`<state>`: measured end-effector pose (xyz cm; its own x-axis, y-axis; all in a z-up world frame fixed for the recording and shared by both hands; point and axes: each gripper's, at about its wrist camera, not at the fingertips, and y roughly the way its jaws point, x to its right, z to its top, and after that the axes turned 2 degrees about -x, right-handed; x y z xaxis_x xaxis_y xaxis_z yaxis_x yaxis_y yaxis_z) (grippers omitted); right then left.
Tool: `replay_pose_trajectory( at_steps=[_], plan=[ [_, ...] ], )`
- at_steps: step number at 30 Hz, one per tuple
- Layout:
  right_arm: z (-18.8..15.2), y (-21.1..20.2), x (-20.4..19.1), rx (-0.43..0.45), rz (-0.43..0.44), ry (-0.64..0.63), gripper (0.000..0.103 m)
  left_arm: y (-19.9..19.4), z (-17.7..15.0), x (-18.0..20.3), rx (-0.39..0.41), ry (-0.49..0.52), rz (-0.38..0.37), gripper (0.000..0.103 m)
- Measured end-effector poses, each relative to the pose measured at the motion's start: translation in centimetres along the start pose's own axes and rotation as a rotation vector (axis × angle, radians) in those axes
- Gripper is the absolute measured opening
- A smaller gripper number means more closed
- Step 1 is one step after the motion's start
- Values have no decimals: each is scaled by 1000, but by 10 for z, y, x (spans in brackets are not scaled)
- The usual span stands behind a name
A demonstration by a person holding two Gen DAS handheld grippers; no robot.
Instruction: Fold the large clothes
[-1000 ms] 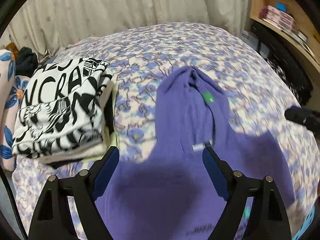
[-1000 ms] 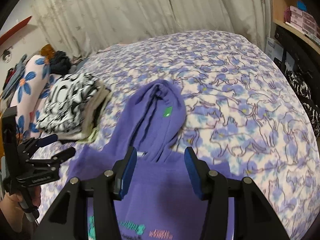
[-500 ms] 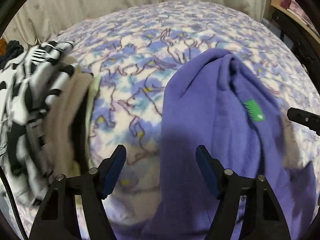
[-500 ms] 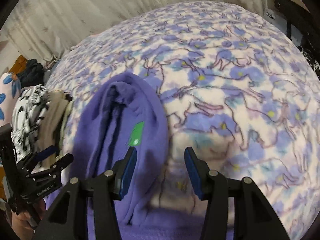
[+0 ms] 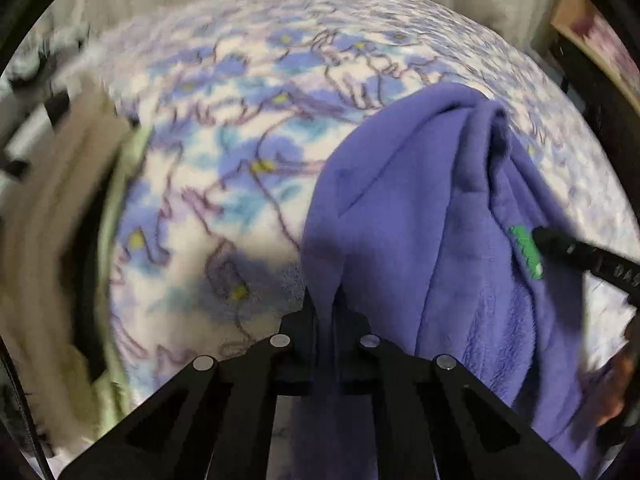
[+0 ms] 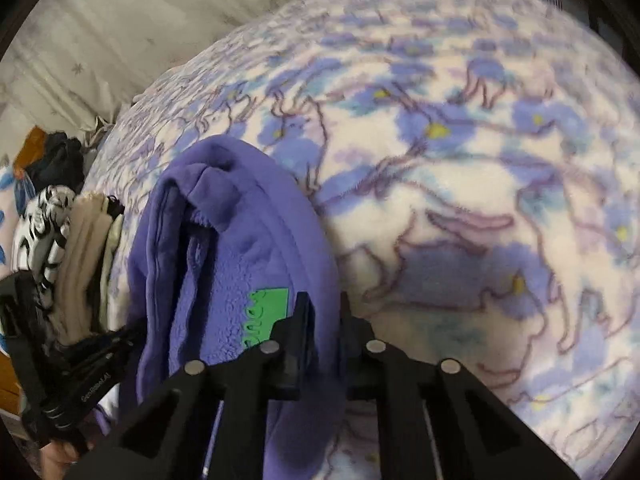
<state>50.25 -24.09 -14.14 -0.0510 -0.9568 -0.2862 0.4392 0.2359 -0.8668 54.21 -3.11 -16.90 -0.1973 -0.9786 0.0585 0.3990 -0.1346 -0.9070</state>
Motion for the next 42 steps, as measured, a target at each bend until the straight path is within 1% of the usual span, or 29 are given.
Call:
replay_pose_trajectory(
  at_steps=[2,5,8,10,11,12,13,14,15,16,18,20,21,23,24,25,26,29,32,34,37,39,40,41,42],
  plan=[
    [-5,-16,0,26,-5,-8,8,-16,-2,-1,37,-13,26,3],
    [-14,-50,3,87,-5,-19,8,-49,-9,-12,74,-54,25,3],
    [-31,-94,1,165,39,-55,8,-94,-27,-16,132,-21,16,3],
    [-53,-133,-7,228,84,-85,8,-125,-42,-19,164,-8,-2,3],
    [-61,-145,-9,247,97,-97,8,-141,-53,-21,183,-5,-13,3],
    [-79,-166,-14,283,122,-116,8,-157,-65,-23,201,-2,-20,3],
    [-88,-175,-16,296,136,-128,8,-174,-81,-25,221,-2,-35,3],
    [-103,-186,-19,309,155,-144,9,-186,-95,-27,231,-6,-52,3],
    [-124,-199,-23,318,171,-161,9,-197,-111,-29,238,-12,-67,3],
    [-134,-203,-25,320,175,-170,10,-207,-129,-32,243,-15,-90,3],
    [-175,-215,-26,326,167,-201,12,-218,-168,-36,236,-5,-127,4],
    [-205,-216,-25,309,143,-241,12,-219,-200,-38,212,14,-142,5],
    [-224,-215,-23,284,123,-260,15,-216,-218,-42,190,11,-129,5],
    [-249,-207,-18,212,92,-270,21,-210,-247,-50,148,-18,-123,5],
    [-265,-202,-14,165,69,-263,21,-207,-258,-56,127,-38,-123,5],
    [-273,-200,-10,145,64,-253,21,-202,-271,-61,102,-66,-129,5],
    [-285,-197,-4,115,66,-231,21,-200,-282,-66,86,-89,-133,5],
    [-307,-200,7,96,83,-178,21,-200,-309,-76,64,-144,-152,5],
    [-325,-201,17,73,101,-113,22,-206,-328,-79,59,-166,-171,5],
    [-333,-204,17,62,114,-89,22,-211,-338,-79,62,-176,-196,7],
    [-346,-207,14,54,132,-68,35,-219,-349,-73,69,-175,-238,13],
    [-350,-212,9,53,168,-51,44,-223,-350,-68,71,-172,-284,23],
    [-351,-213,7,53,182,-45,46,-224,-349,-65,71,-178,-316,25],
    [-352,-214,4,49,211,-34,48,-225,-349,-64,73,-191,-359,33],
    [-351,-214,1,45,229,-28,49,-224,-347,-63,73,-205,-400,43]
  ],
)
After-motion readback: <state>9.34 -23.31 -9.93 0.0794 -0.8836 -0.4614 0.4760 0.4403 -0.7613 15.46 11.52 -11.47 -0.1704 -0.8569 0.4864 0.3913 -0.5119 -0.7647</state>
